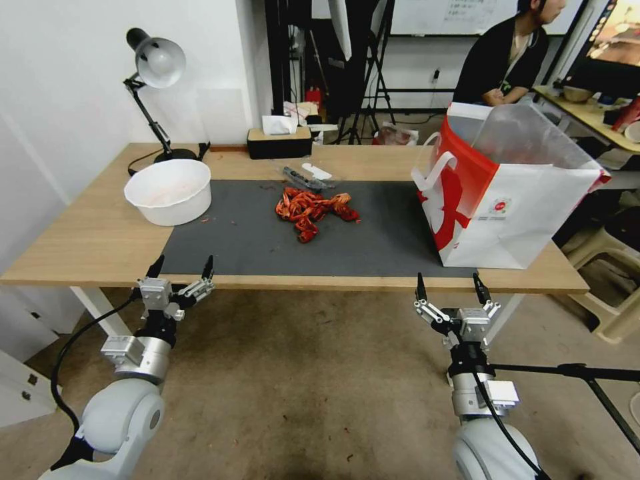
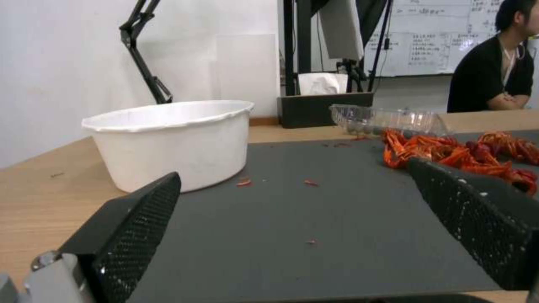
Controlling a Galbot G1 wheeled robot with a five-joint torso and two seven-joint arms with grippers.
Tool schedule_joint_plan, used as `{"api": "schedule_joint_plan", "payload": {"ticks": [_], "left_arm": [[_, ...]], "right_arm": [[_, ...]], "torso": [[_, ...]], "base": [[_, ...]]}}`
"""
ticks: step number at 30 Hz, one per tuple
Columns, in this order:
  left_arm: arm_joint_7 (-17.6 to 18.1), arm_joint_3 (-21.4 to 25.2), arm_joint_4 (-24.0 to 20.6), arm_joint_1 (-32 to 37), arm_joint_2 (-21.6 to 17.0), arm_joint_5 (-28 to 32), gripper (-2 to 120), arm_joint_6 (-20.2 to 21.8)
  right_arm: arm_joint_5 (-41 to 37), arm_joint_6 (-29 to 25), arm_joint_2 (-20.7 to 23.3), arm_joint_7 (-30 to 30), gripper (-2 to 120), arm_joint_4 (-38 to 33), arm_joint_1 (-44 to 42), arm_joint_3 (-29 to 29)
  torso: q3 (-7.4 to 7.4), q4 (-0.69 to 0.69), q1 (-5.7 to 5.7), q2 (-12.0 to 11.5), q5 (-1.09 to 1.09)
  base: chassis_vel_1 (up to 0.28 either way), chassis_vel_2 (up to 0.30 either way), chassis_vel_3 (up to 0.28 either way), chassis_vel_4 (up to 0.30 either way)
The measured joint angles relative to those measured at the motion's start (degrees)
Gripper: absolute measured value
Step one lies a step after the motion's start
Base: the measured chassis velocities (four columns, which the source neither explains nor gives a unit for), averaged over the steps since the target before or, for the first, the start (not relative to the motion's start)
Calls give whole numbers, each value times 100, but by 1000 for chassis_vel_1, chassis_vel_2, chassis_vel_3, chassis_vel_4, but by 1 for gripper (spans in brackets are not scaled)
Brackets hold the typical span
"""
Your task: Pick up the trash from the table and place it into the takeout bag.
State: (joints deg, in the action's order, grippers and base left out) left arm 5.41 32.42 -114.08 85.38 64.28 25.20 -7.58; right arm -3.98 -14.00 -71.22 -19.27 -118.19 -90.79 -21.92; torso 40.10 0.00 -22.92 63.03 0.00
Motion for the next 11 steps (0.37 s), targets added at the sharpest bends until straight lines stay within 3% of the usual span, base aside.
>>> {"api": "schedule_joint_plan", "payload": {"ticks": [11], "left_arm": [[-2, -1, 4, -5, -4, 1, 100, 0]], "right_arm": [[0, -3, 0, 0, 100, -4, 1, -5]], "torso": [[0, 0, 0, 0, 0]], "base": [[0, 0, 0, 0]]}}
